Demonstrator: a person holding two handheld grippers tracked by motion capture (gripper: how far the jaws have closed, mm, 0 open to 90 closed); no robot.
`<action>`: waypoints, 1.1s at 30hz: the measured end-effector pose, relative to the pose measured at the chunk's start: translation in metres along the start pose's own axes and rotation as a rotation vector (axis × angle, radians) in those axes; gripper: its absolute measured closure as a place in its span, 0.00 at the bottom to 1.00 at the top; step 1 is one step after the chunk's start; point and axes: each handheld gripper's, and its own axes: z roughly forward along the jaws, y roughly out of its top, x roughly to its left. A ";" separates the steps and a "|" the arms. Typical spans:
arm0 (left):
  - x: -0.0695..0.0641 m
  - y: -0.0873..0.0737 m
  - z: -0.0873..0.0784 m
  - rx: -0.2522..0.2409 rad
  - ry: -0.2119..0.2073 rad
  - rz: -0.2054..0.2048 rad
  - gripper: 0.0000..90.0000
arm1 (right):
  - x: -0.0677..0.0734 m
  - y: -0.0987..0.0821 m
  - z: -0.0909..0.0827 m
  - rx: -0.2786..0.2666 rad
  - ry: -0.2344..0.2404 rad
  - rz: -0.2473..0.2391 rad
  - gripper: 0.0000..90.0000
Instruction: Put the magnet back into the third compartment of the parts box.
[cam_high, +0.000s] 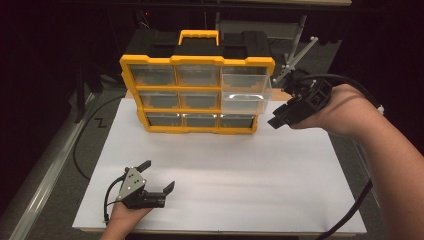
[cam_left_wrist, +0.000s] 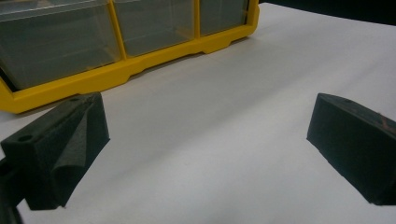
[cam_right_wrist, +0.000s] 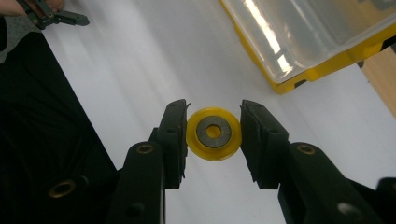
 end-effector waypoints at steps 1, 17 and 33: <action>0.000 0.000 0.000 -0.001 0.000 -0.001 0.00 | 0.000 0.001 -0.001 -0.002 -0.005 0.000 0.72; -0.001 0.000 0.001 0.004 0.000 0.008 0.00 | -0.007 0.019 -0.016 -0.008 -0.029 -0.006 0.72; 0.000 0.000 0.000 0.002 -0.001 0.006 0.00 | -0.009 0.044 -0.020 -0.011 -0.045 -0.023 0.72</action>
